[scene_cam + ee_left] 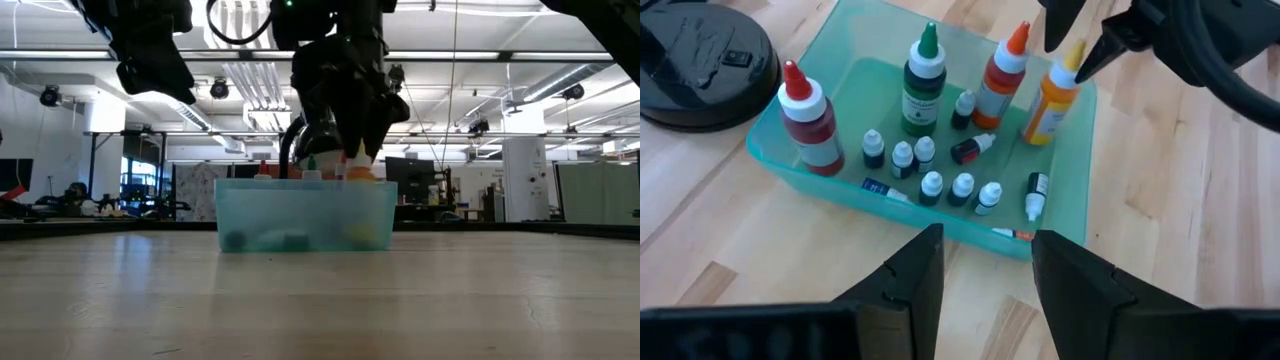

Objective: Pick & Place food coloring
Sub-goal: Put the large yellow food coloring bottle into the green bin

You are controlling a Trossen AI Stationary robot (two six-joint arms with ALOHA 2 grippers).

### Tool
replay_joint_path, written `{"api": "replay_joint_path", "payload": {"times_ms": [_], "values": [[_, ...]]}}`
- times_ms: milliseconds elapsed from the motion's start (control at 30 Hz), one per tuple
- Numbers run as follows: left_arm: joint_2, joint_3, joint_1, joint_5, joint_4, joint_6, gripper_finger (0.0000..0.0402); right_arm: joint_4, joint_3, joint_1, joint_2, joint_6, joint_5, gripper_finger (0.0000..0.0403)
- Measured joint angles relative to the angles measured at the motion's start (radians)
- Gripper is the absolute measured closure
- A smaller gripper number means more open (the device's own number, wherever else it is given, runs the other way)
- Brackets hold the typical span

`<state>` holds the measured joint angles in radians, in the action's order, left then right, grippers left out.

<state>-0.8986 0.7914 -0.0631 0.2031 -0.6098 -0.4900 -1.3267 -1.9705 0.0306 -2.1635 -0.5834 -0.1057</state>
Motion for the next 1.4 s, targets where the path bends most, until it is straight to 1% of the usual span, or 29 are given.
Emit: {"api": "replay_joint_path", "payload": {"times_ms": [167, 267, 367, 533, 667, 767, 900, 967, 1100, 1233, 1400], "values": [[0.0, 0.0, 0.0, 0.0, 0.0, 0.0, 0.0275, 0.001, 0.0, -0.003, 0.002, -0.001, 0.004, 0.0197], [0.0, 0.0, 0.0, 0.0, 0.0, 0.0, 0.0275, 0.0, 0.0, -0.005, 0.017, 0.003, 0.038, 0.0188], [0.0, 0.0, 0.0, 0.0, 0.0, 0.0, 0.0275, -0.002, 0.0, -0.007, 0.056, 0.006, 0.07, 0.0183], [0.0, 0.0, 0.0, 0.0, 0.0, 0.001, 0.0275, -0.04, 0.0, -0.019, 0.134, 0.022, 0.084, 0.0182], [0.0, -0.001, 0.0, 0.0, 0.0, 0.004, 0.0275, -0.134, 0.019, -0.063, 0.227, 0.126, 0.098, 0.0181], [0.0, -0.001, 0.0, 0.0, 0.0, 0.01, 0.0275, -0.18, 0.095, -0.127, 0.306, 0.194, 0.145, 0.0182], [0.0, -0.001, 0.0, 0.0, 0.0, 0.017, 0.0275, -0.189, 0.259, -0.22, 0.414, 0.193, 0.166, 0.0182], [0.0, -0.001, 0.0, 0.0, 0.0, 0.017, 0.0275, -0.189, 0.346, -0.271, 0.465, 0.157, 0.164, 0.0181], [0.0, -0.001, 0.0, 0.0, 0.0, 0.031, 0.0275, -0.187, 0.501, -0.376, 0.551, 0.009, 0.152, 0.0181], [0.0, -0.001, 0.0, 0.0, 0.0, 0.036, 0.0275, -0.185, 0.587, -0.465, 0.623, -0.071, 0.121, 0.0181], [0.0, -0.001, 0.0, 0.0, 0.0, 0.035, 0.0275, -0.173, 0.641, -0.547, 0.673, -0.051, 0.113, 0.0181]]}}
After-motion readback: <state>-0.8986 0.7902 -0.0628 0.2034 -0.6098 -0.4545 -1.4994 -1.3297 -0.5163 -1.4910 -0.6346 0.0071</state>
